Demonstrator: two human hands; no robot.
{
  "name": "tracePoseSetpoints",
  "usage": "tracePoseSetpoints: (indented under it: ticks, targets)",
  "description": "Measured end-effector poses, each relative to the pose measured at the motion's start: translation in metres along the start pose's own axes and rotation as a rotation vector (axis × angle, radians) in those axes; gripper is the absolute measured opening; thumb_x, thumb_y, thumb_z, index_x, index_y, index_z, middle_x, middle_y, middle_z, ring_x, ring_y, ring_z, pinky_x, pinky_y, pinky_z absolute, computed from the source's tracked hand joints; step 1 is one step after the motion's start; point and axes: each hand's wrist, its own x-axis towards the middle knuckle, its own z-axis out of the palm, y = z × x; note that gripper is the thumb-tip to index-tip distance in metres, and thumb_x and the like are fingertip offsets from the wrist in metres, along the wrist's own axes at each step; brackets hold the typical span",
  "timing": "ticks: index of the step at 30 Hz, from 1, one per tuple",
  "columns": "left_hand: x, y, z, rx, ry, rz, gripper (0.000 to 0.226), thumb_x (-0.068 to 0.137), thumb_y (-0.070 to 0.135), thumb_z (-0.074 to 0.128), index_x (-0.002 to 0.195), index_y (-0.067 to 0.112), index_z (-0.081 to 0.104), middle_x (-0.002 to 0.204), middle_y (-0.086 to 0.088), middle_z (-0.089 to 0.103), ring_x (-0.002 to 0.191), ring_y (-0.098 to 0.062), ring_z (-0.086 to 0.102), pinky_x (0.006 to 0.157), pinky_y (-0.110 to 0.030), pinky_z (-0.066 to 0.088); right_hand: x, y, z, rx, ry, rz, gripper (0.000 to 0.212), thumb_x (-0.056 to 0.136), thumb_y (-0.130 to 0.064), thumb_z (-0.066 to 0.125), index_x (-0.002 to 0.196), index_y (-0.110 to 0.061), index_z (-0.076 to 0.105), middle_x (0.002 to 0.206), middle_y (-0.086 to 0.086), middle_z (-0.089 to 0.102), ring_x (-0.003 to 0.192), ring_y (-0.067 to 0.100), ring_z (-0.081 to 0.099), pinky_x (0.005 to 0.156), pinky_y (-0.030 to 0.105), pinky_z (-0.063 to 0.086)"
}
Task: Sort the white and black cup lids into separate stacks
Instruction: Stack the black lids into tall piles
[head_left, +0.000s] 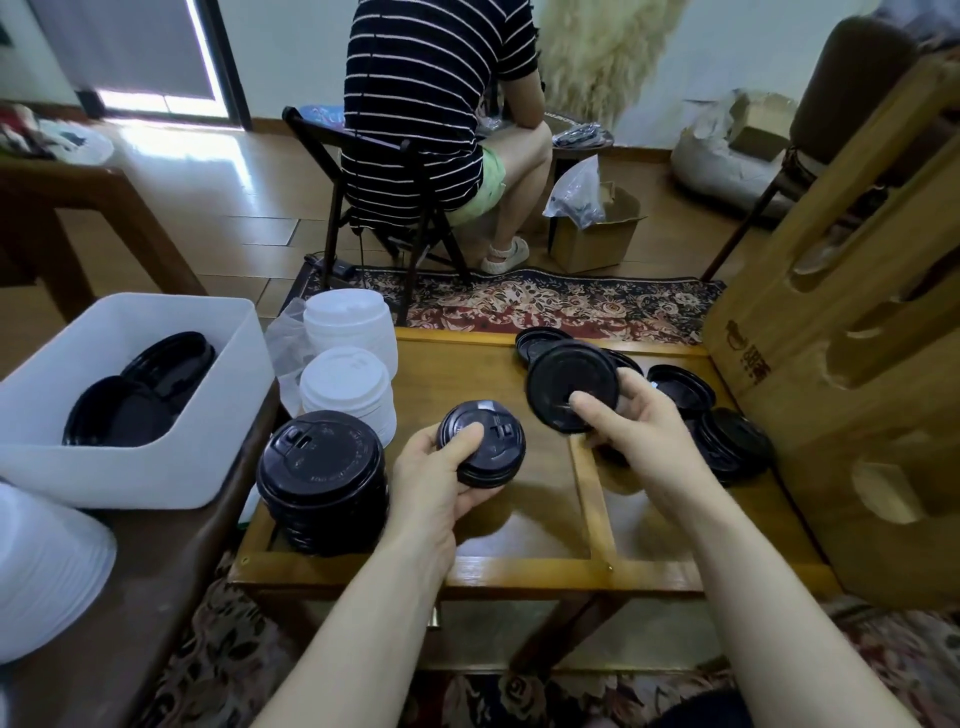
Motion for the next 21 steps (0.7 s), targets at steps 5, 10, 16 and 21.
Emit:
tracePoseSetpoints:
  ticks: [5, 10, 16, 21]
  targets:
    - [-0.009, 0.001, 0.005, 0.0, -0.115, 0.014, 0.029, 0.094, 0.021, 0.065, 0.119, 0.006, 0.06, 0.113, -0.017, 0.072, 0.099, -0.029, 0.073, 0.064, -0.031, 0.061, -0.01, 0.005, 0.014, 0.062, -0.079, 0.21, 0.03, 0.09, -0.022, 0.063, 0.116, -0.007, 0.058, 0.073, 0.0, 0.071, 0.055, 0.017, 0.062, 0.047, 0.025, 0.044]
    - [-0.011, 0.001, 0.005, 0.004, -0.187, 0.011, 0.034, 0.104, 0.032, 0.048, 0.123, 0.008, 0.062, 0.111, -0.013, 0.074, 0.099, -0.026, 0.074, 0.074, -0.036, 0.062, -0.012, 0.007, 0.016, -0.094, -0.067, 0.211, 0.029, 0.091, -0.035, 0.063, 0.11, -0.013, 0.066, 0.071, 0.0, 0.065, 0.051, 0.01, 0.053, 0.05, 0.022, 0.04]
    - [-0.009, 0.0, 0.005, 0.053, -0.212, -0.003, 0.032, 0.106, 0.029, 0.043, 0.124, 0.009, 0.06, 0.113, -0.013, 0.073, 0.099, -0.027, 0.073, 0.076, -0.038, 0.061, -0.014, 0.007, 0.022, -0.139, 0.017, 0.171, 0.025, 0.087, -0.041, 0.067, 0.093, -0.018, 0.07, 0.07, -0.005, 0.064, 0.048, 0.001, 0.05, 0.048, 0.015, 0.037]
    - [-0.013, -0.005, 0.01, -0.022, -0.233, -0.048, 0.034, 0.107, 0.026, 0.038, 0.129, 0.007, 0.056, 0.116, -0.015, 0.072, 0.102, -0.028, 0.073, 0.079, -0.04, 0.061, -0.013, 0.013, 0.027, -0.336, 0.194, 0.111, 0.036, 0.083, -0.055, 0.066, 0.074, -0.02, 0.067, 0.068, -0.008, 0.066, 0.065, 0.006, 0.06, 0.065, 0.029, 0.05]
